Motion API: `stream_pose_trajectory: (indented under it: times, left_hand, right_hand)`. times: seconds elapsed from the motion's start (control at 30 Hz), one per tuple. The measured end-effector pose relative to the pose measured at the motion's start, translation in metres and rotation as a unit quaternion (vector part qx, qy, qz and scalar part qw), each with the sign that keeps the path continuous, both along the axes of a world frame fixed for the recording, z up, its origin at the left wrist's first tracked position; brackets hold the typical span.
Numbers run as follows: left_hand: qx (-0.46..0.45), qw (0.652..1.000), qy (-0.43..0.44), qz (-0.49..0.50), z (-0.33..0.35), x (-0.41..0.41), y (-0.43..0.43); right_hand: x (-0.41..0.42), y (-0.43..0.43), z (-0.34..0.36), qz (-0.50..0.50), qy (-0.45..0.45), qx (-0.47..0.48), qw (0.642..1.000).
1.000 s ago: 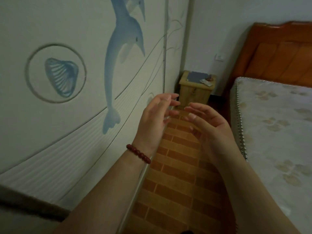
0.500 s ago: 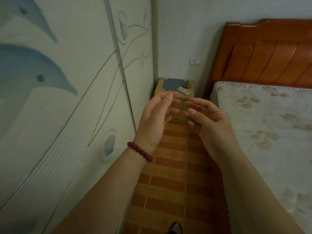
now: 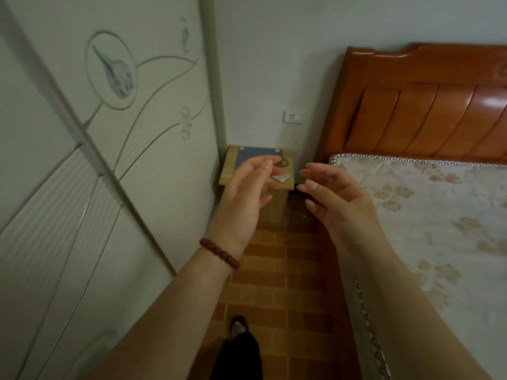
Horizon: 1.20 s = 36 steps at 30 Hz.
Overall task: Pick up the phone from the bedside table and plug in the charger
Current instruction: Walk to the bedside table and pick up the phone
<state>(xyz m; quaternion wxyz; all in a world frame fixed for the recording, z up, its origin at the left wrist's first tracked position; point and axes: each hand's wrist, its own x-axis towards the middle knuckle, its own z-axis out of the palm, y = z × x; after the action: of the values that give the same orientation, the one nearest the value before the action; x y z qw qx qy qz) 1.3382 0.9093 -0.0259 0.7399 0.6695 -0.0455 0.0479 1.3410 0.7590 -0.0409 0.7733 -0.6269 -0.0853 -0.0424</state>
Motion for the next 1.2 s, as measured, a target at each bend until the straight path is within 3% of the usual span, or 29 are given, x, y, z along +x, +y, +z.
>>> stream_pose_trajectory:
  times: [0.3, 0.67, 0.97, 1.2]
  left_hand:
    - [-0.012, 0.999, 0.02, -0.042, -0.001, 0.213, 0.009]
    - [-0.01, 0.996, 0.06, -0.067, -0.033, 0.379, -0.008]
    - [-0.03, 0.992, 0.115, -0.044, -0.069, 0.542, -0.052]
    - [0.023, 0.988, 0.149, -0.04, -0.108, 0.627, -0.073]
  right_hand:
    - [0.201, 0.017, 0.005, -0.05, 0.001, 0.018, 0.999]
    - [0.35, -0.007, -0.025, -0.058, 0.036, 0.012, 0.998]
    - [0.526, -0.055, -0.069, -0.023, 0.089, 0.011, 0.996]
    - [0.627, -0.074, -0.114, 0.007, 0.149, -0.015, 0.989]
